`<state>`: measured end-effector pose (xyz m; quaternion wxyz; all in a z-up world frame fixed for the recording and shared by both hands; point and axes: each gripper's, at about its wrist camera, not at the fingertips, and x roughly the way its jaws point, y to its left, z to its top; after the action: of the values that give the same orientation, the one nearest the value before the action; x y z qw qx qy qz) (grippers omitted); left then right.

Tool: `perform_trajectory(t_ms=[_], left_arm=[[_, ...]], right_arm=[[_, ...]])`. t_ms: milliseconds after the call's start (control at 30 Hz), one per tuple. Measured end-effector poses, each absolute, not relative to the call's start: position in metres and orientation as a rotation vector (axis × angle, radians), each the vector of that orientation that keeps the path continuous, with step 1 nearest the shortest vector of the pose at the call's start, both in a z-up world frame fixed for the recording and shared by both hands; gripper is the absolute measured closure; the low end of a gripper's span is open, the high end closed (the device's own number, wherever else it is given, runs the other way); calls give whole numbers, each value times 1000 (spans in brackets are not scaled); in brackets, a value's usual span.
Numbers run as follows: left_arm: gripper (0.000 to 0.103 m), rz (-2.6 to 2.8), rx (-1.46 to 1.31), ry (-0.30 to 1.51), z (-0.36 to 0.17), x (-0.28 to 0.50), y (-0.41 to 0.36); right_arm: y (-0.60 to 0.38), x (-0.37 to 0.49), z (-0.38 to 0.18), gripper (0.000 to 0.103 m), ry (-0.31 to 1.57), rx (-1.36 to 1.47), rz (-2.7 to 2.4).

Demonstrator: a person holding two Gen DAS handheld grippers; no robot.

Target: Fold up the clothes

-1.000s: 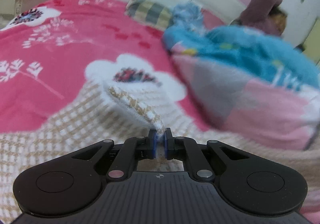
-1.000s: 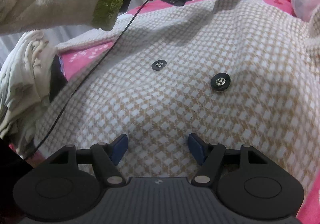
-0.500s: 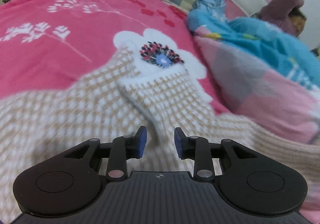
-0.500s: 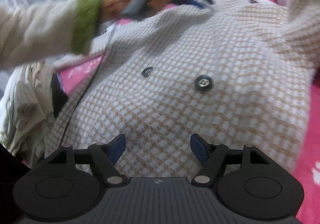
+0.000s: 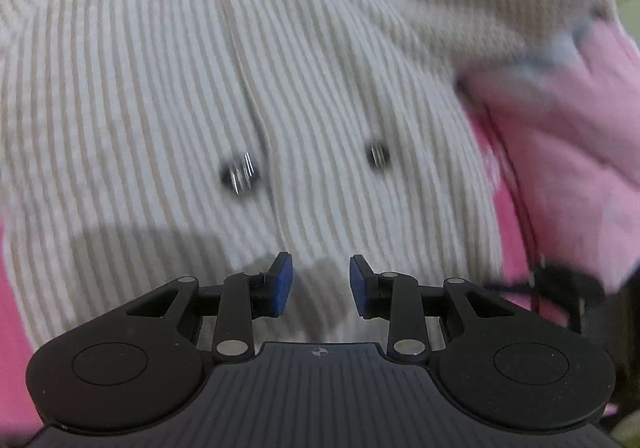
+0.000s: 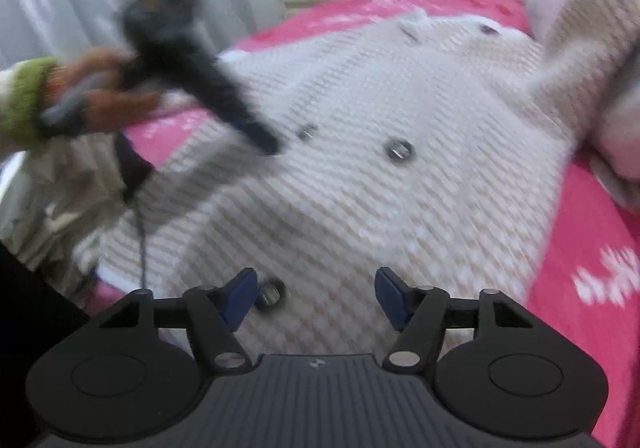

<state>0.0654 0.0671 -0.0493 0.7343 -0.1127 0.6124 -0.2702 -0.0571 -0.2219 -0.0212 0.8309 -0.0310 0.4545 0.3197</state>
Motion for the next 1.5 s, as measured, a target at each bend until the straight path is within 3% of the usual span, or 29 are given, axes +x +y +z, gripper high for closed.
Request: perform_trajectory(t_ms=[267, 567, 600, 633, 700, 733, 767, 867, 967, 1067, 1100, 1200, 1233, 1333, 1433, 1500], left_arm=[[72, -844, 183, 1158, -24, -38, 23], [72, -973, 768, 922, -72, -149, -27], [72, -958, 826, 878, -77, -158, -29], [73, -946, 860, 850, -81, -164, -30], [82, -921, 897, 814, -84, -172, -32], [92, -917, 903, 809, -81, -174, -33], [95, -920, 893, 810, -76, -174, -32], [98, -930, 858, 832, -68, -169, -34], [102, -953, 848, 867, -74, -169, -36], [103, -999, 864, 878, -76, -175, -40], [103, -1001, 891, 859, -76, -177, -40], [103, -1006, 883, 873, -81, -172, -36], [103, -1007, 860, 887, -82, -169, -35], [101, -1016, 839, 893, -74, -176, -32], [91, -1059, 792, 958, -67, -171, -29], [90, -1119, 710, 1027, -53, -162, -22]], right_arm=[[-300, -74, -35, 37, 1115, 315, 347], [-314, -101, -91, 38, 1274, 671, 350], [-312, -102, -94, 52, 1272, 658, 342], [-311, -103, -91, 94, 1266, 630, 339], [-313, -107, -62, 96, 1192, 570, 379], [-314, -109, -45, 96, 1143, 540, 405], [-315, -111, -29, 96, 1110, 501, 424], [-311, -113, -19, 97, 1146, 380, 418], [-307, -108, -59, 96, 1258, 261, 348], [-314, -105, -78, 97, 1292, 318, 298], [-316, -105, -73, 94, 1288, 320, 291], [-314, -104, -54, 61, 1241, 193, 258], [-311, -106, -45, 54, 1206, 124, 252], [-293, -112, -16, 51, 1062, -113, 240], [-266, -114, 10, 51, 908, -299, 288], [-247, -111, 26, 51, 823, -362, 378]])
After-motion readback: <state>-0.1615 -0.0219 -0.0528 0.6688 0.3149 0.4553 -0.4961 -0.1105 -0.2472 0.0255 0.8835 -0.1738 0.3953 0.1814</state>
